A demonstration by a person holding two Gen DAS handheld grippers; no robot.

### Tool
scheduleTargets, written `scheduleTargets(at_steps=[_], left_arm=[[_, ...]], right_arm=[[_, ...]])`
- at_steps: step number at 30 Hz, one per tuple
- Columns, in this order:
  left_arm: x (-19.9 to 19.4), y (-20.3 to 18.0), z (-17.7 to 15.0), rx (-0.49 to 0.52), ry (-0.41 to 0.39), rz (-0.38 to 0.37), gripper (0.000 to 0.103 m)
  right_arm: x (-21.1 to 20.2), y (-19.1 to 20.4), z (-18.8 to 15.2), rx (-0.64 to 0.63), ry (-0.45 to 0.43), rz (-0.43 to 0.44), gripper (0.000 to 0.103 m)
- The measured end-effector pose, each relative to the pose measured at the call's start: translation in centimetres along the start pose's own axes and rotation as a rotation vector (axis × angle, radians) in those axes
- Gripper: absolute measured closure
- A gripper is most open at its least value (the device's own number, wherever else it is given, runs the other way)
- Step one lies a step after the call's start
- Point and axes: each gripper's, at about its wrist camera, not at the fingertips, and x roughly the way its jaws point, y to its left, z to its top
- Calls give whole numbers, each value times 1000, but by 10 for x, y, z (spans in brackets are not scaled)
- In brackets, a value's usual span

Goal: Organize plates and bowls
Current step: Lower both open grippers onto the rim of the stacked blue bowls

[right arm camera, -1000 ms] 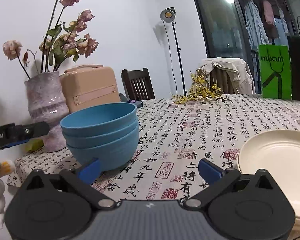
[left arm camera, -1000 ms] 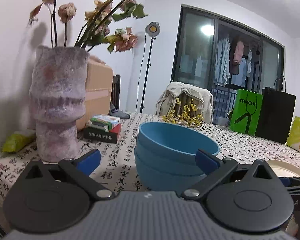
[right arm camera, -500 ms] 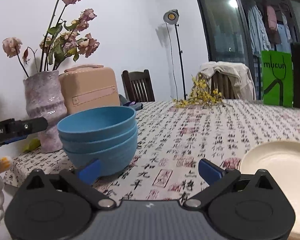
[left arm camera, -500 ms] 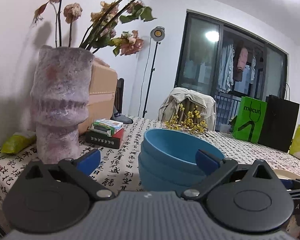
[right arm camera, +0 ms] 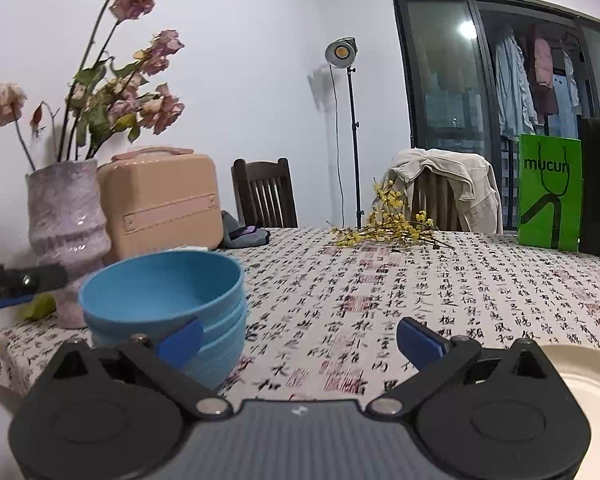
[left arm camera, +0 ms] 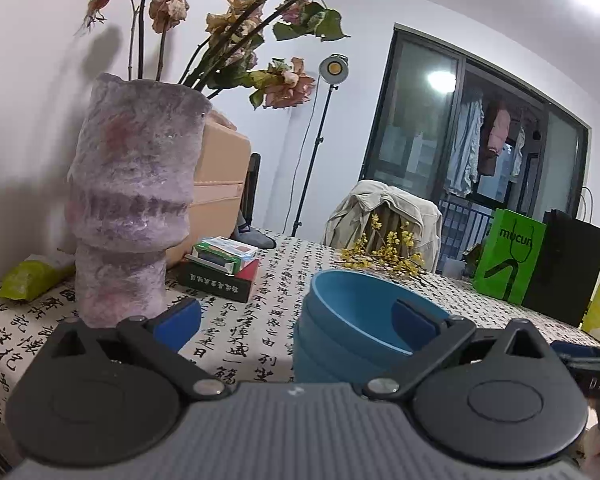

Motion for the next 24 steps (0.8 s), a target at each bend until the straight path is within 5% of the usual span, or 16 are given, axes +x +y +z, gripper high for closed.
scheduleTargets(at_steps=[24], left_arm=[[41, -9, 61, 62, 56, 10, 0]], right_arm=[[44, 16, 87, -57, 106, 127, 0]])
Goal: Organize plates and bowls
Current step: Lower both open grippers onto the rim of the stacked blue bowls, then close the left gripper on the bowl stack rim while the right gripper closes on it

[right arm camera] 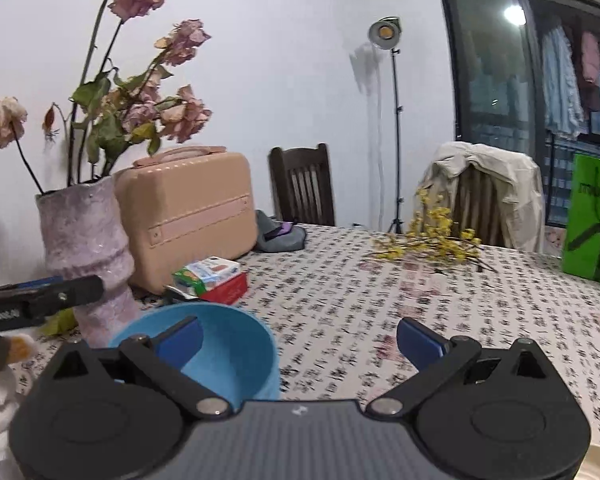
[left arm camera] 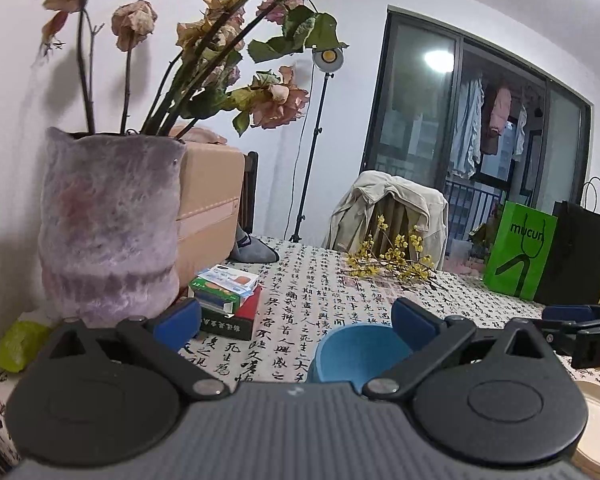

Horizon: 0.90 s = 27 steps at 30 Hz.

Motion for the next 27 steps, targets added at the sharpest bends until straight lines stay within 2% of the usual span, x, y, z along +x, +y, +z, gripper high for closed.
scheduleTargets(at_steps=[6, 15, 27], left_arm=[[17, 2, 11, -28, 71, -4, 0], [40, 17, 18, -99, 186, 0, 0], [58, 26, 13, -147, 297, 33, 0]], right_arm=[[16, 5, 16, 30, 53, 56, 0], [50, -5, 21, 143, 235, 107, 0], [69, -11, 18, 229, 333, 151, 0]])
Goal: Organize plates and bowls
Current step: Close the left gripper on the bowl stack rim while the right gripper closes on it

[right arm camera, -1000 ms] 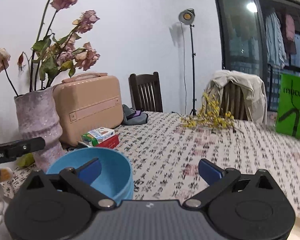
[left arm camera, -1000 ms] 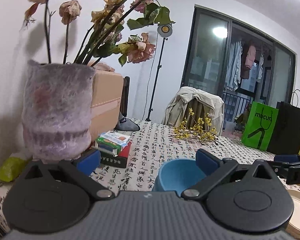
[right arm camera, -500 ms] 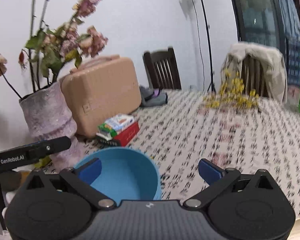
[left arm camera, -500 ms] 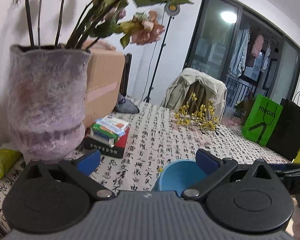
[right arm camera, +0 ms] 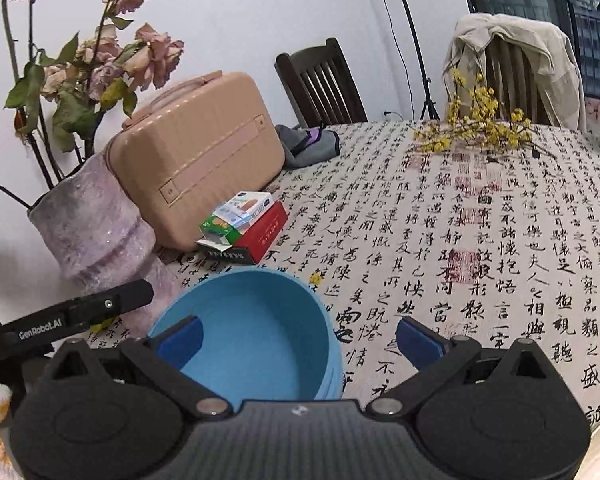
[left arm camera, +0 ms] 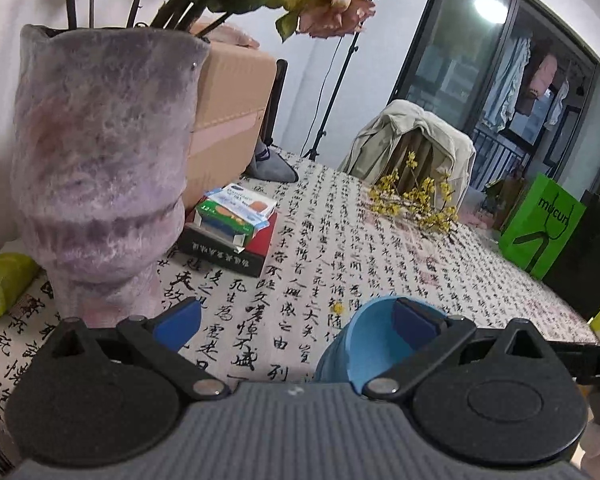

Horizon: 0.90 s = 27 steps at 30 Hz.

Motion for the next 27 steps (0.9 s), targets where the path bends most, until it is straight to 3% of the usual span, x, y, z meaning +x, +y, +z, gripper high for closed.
scheduleTargets(at_steps=[6, 16, 24, 27], left_arm=[[10, -1, -3, -4, 50, -7, 0], [35, -14, -14, -4, 152, -53, 0], [52, -9, -24, -77, 233, -53, 0], [57, -9, -26, -83, 246, -49, 0]], right_arm=[[10, -2, -1, 29, 51, 25, 0], [36, -15, -12, 90, 183, 24, 9], [52, -24, -22, 147, 247, 50, 13], [58, -24, -24, 148, 253, 36, 22]])
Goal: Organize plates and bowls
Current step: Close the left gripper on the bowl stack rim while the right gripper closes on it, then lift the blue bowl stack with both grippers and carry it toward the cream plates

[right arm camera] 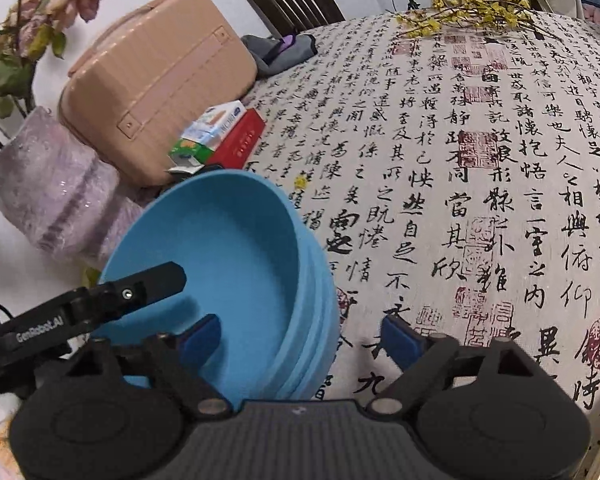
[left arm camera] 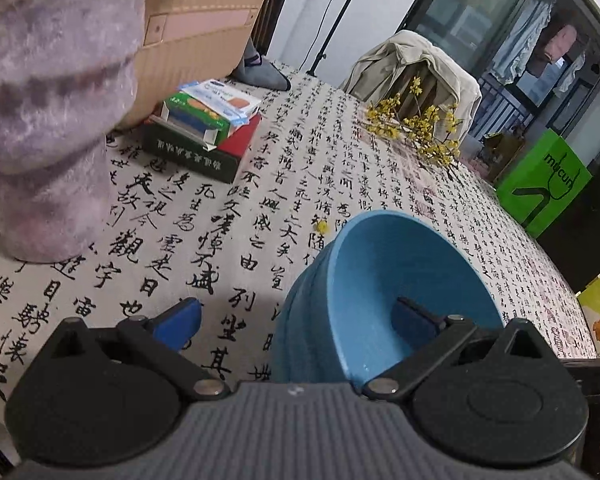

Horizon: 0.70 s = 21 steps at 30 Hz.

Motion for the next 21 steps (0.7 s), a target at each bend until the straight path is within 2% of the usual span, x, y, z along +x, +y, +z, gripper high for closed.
scheduleTargets(at_steps=[10, 11, 17, 21], left_arm=[[14, 1, -1, -26, 61, -38, 29], [15, 1, -2, -30, 70, -45, 35], [21, 0, -4, -44, 96, -70, 53], [23, -1, -4, -40, 90, -59, 54]], right_arm=[[20, -9, 0, 84, 57, 99, 42], [21, -9, -1, 86, 61, 99, 43], [27, -13, -2, 121, 70, 110, 46], [27, -15, -2, 133, 67, 116, 46]])
